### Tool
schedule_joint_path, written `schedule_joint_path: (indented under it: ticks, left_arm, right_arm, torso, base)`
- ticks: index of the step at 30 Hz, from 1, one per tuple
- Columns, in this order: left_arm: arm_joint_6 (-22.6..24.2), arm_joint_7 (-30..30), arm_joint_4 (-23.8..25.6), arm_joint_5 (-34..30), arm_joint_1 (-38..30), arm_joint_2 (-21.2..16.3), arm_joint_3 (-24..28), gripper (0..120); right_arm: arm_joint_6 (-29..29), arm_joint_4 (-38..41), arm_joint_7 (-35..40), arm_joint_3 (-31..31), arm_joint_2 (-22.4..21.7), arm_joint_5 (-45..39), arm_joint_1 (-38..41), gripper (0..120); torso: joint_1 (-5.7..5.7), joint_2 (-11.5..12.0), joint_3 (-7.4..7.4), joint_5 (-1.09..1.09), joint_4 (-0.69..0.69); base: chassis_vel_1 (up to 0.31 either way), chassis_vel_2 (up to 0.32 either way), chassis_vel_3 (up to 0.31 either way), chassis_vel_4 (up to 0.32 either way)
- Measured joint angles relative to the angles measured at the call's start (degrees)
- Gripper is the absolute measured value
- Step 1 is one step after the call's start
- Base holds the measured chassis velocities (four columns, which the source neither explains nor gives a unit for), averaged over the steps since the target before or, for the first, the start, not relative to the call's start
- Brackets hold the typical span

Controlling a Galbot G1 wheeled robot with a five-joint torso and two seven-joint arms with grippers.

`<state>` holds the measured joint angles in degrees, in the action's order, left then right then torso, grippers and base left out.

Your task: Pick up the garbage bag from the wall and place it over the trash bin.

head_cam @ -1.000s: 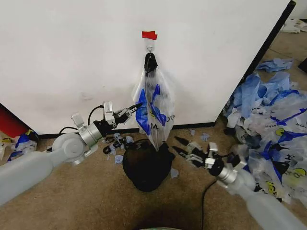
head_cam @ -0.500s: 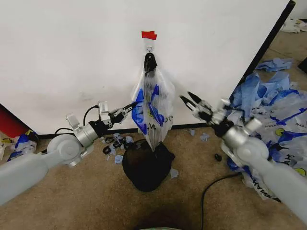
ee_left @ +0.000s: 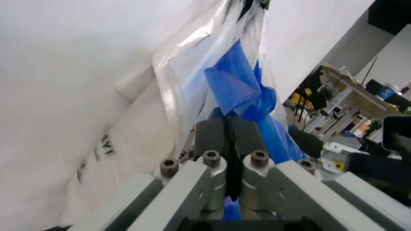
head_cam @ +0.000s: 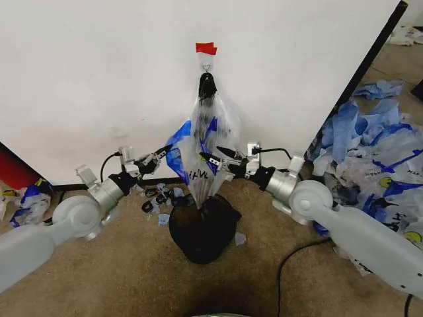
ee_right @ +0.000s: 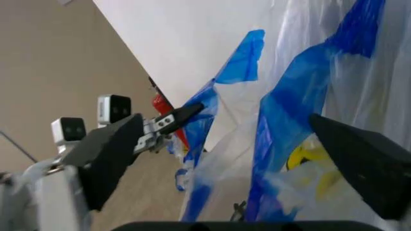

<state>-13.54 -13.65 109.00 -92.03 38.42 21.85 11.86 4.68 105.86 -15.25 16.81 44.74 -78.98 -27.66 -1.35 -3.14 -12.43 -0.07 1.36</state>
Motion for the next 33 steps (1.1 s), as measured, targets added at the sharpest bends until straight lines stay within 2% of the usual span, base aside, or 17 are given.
schedule_joint_path:
  ticks: [1,2,11,24,27,33]
  left_arm:
    - [0.0,0.0,0.1,0.1,0.5,0.0,-0.5,0]
    - [0.0,0.1,0.3,0.3,1.8,-0.1,-1.9,0]
    - [-0.2,-0.1,1.7,0.7,6.8,-1.1,-6.1,0]
    - [-0.3,0.6,3.8,1.0,8.7,-1.4,-7.5,0]
    - [-0.4,1.0,4.2,1.0,8.7,-1.5,-7.5,0]
    - [-0.6,1.5,5.0,1.3,10.0,-1.7,-8.5,0]
  right_arm:
    - [0.0,-0.2,0.1,0.2,0.2,0.2,0.3,91]
    - [0.1,-1.1,0.6,0.9,1.0,1.0,1.4,85]
    - [0.8,-5.3,3.6,4.8,4.7,4.3,5.1,79]
    - [1.8,-5.9,5.7,7.1,5.6,7.9,5.6,56]
    - [2.2,-6.0,6.6,7.6,5.8,8.5,6.1,55]
    - [2.5,-6.1,7.8,9.0,6.5,9.0,7.2,36]
  torso:
    - [0.00,0.0,0.00,0.00,0.00]
    - [0.00,0.0,0.00,-0.01,0.00]
    - [0.00,0.0,0.00,0.01,-0.01]
    - [0.00,0.0,0.00,0.00,0.00]
    - [0.00,0.0,0.00,0.00,-0.01]
    - [0.00,0.0,0.00,0.00,-0.02]
  base:
    - [0.000,0.000,0.000,0.000]
    - [0.000,0.000,0.000,0.000]
    - [0.000,0.000,0.000,0.000]
    - [0.000,0.000,0.000,0.000]
    - [0.000,0.000,0.000,0.000]
    - [0.000,0.000,0.000,0.000]
